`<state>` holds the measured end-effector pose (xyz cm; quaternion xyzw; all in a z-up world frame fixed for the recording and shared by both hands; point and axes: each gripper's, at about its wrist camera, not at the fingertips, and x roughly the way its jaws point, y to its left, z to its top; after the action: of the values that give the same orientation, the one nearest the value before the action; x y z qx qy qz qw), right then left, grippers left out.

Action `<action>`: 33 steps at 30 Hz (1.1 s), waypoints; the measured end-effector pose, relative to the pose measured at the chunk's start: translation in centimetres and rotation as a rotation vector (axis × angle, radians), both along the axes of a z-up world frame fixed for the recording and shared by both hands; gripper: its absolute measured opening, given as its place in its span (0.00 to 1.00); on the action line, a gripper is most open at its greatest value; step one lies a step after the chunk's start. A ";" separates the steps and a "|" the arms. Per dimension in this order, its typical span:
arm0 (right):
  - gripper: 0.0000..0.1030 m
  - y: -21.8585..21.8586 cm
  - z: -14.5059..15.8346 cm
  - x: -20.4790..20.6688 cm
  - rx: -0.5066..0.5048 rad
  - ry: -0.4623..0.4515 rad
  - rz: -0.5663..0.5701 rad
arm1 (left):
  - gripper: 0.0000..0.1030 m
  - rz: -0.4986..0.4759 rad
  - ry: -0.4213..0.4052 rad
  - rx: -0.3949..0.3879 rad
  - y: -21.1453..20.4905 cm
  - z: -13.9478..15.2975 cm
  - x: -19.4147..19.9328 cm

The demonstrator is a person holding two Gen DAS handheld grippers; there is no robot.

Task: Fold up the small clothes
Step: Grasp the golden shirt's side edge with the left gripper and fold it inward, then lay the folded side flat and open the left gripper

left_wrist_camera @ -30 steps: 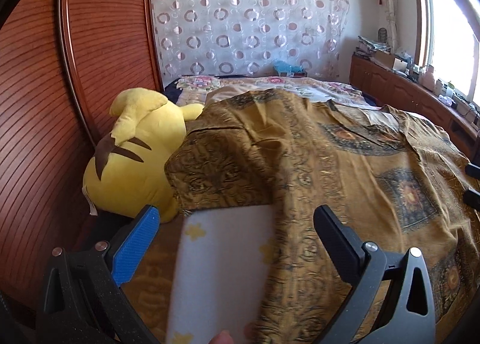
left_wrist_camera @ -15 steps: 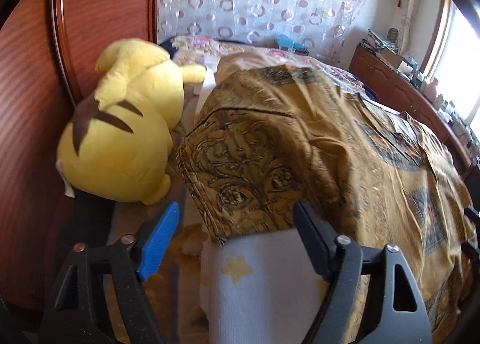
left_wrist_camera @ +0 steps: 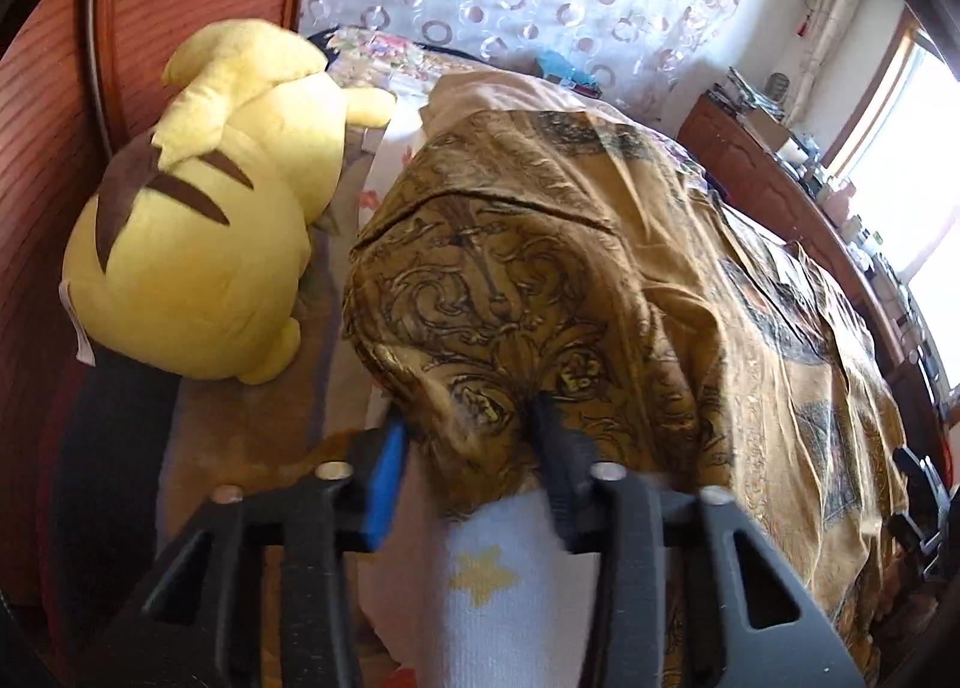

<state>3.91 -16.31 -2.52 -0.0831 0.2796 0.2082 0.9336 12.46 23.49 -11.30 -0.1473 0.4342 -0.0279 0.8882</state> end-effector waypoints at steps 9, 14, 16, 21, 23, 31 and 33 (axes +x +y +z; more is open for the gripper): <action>1.00 -0.3 0.0 0.2 0.012 0.002 0.002 | 0.09 -0.010 -0.120 0.156 -2.1 4.3 -1.4; 1.00 -0.7 0.0 0.4 0.032 0.007 0.005 | 0.09 -0.056 -0.229 0.156 -4.8 8.7 -1.1; 1.00 -1.0 0.0 0.4 0.045 0.011 0.004 | 0.09 -0.090 -0.252 0.161 -6.3 9.7 -0.7; 1.00 -1.7 0.2 0.2 0.058 0.013 0.000 | 0.09 -0.193 -0.276 0.197 -11.2 11.0 0.2; 1.00 -2.0 0.3 0.1 0.061 0.011 -0.006 | 0.09 -0.240 -0.265 0.207 -13.1 10.8 0.2; 1.00 -2.9 0.7 0.0 0.070 0.000 -0.024 | 0.35 -0.261 -0.325 0.253 -15.7 11.6 -2.7; 1.00 -3.0 0.9 0.1 0.074 -0.003 -0.024 | 0.39 -0.256 -0.338 0.265 -15.7 11.9 -3.2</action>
<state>4.00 -19.30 -1.62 -0.0454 0.2715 0.2070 0.9388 9.27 7.77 0.56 0.0336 0.2946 -0.1071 0.9490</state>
